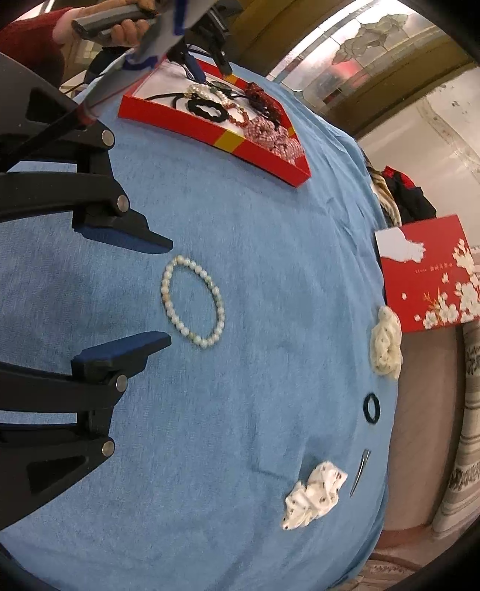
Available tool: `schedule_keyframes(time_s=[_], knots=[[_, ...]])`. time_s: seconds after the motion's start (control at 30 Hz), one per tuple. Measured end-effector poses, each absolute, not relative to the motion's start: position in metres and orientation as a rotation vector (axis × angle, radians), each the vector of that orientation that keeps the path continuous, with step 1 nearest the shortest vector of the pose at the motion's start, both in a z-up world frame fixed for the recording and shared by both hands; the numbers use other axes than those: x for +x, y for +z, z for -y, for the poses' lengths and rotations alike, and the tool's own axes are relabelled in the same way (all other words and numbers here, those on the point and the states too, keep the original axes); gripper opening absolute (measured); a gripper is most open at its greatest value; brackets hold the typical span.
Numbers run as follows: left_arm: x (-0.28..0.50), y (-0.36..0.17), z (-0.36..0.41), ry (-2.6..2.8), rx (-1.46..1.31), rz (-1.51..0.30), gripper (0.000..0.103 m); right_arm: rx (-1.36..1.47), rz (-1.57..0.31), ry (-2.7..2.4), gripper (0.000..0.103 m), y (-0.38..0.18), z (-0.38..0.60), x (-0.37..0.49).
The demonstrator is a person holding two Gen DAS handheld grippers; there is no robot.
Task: Organize jewelry
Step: 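Move the left tool to the pale bead bracelet while the right tool moves to the cherry-print scrunchie, then grasp the pale bead bracelet with the left tool while the right tool grasps the white cherry-print scrunchie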
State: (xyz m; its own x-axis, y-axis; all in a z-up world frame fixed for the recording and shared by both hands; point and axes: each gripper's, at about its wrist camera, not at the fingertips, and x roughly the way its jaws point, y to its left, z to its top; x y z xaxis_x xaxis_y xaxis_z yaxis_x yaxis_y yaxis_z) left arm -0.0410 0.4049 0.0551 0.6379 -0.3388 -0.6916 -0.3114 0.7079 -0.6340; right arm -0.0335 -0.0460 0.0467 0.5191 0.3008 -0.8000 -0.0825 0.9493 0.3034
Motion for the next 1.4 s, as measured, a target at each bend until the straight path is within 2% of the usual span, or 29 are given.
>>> schedule_keyframes(time_s=[0.3,0.53,0.63,0.7,1.03,1.23,1.4], knots=[[-0.033,0.092,-0.303,-0.154,-0.539,-0.859,0.053,0.332,-0.967,0.061,0.050,0.043,0.123,-0.046],[-0.024,0.081,-0.192,-0.293,-0.360,-0.928,0.051,0.323,-0.939,-0.036,0.051,0.046,0.176,-0.040],[-0.022,0.071,-0.153,-0.339,-0.281,-0.966,0.049,0.311,-0.917,-0.053,0.057,0.049,0.193,-0.027],[-0.021,0.064,-0.137,-0.345,-0.239,-0.982,0.049,0.300,-0.891,-0.067,0.061,0.052,0.204,-0.014],[0.000,0.033,-0.091,-0.318,-0.164,-1.053,0.049,0.248,-0.827,-0.070,0.069,0.048,0.219,0.050],[0.012,0.023,-0.061,-0.324,-0.097,-1.072,0.049,0.169,-0.888,-0.071,0.070,0.023,0.212,0.078],[0.008,0.018,-0.036,-0.294,0.064,-1.037,0.049,0.161,-0.903,-0.085,0.070,0.015,0.214,0.084]])
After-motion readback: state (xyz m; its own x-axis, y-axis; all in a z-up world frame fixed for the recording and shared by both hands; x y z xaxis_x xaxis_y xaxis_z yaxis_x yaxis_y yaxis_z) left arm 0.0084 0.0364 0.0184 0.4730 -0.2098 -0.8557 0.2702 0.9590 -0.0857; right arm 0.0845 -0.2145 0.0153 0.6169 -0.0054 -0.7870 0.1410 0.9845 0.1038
